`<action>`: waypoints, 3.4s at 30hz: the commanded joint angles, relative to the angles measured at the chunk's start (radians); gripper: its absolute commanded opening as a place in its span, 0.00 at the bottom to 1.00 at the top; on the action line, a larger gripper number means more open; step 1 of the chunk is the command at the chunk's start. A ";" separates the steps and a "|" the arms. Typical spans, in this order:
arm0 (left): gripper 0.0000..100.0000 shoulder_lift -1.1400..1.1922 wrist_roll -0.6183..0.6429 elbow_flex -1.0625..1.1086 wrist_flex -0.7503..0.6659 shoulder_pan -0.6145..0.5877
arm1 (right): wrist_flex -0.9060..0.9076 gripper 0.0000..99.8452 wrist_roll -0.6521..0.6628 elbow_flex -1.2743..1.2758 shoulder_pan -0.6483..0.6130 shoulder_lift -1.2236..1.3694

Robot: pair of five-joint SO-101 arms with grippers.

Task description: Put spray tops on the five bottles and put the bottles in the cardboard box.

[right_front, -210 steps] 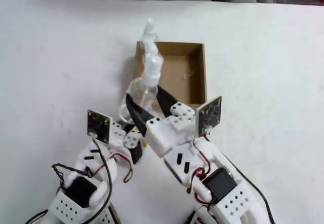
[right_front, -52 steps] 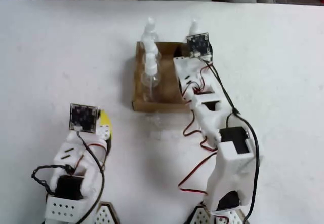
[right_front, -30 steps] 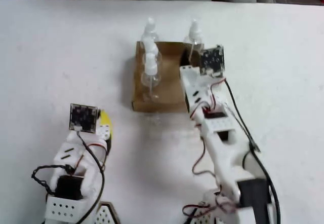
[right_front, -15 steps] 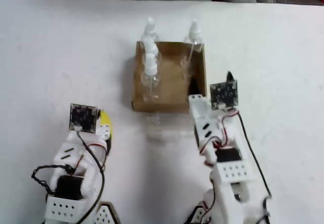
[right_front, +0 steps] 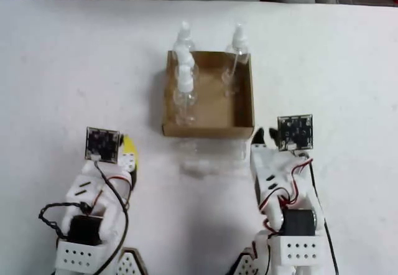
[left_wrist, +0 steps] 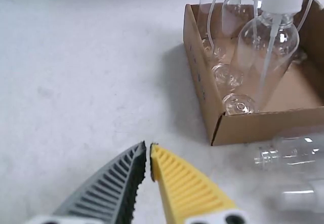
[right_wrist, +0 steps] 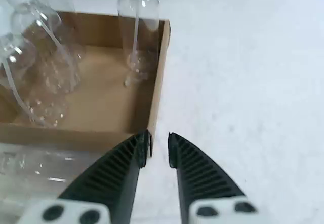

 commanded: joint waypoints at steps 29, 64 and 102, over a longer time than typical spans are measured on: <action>0.02 -0.012 -0.011 -0.003 0.129 -0.008 | -0.036 0.15 0.787 0.121 -0.483 0.173; 0.02 -0.013 -0.011 -0.003 0.127 -0.008 | -0.119 0.10 0.778 0.198 -0.533 0.176; 0.02 -0.013 -0.011 -0.003 0.114 -0.008 | -0.406 0.02 0.574 0.026 -0.602 0.719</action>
